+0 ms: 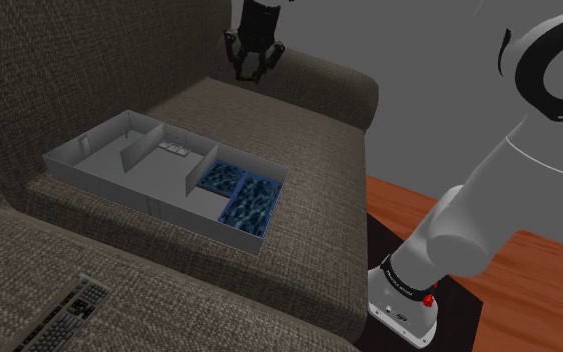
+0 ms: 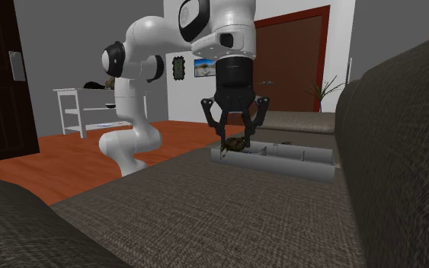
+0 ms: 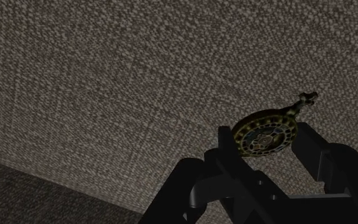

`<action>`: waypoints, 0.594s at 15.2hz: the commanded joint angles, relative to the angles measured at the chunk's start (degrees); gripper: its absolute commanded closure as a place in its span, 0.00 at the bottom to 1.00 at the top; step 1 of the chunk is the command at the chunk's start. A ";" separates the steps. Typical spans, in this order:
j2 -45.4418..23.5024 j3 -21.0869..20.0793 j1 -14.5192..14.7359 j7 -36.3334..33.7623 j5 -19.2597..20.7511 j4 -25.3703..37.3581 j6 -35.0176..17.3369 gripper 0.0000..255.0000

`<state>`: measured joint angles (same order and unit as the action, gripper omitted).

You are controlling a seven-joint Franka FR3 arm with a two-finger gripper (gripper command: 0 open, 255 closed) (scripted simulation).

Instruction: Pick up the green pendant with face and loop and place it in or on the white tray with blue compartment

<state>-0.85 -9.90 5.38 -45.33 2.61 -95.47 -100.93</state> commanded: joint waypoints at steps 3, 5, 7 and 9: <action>1.77 -2.59 2.60 -5.24 0.06 -1.93 0.04 1.00; 2.24 -3.94 3.88 -7.87 0.13 -2.34 0.21 1.00; 2.48 -5.31 5.17 -10.55 0.23 -2.48 0.44 1.00; 2.47 -6.72 6.47 -13.27 0.38 -2.33 0.73 1.00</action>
<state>1.73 -15.91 11.19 -57.13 2.88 -98.03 -100.42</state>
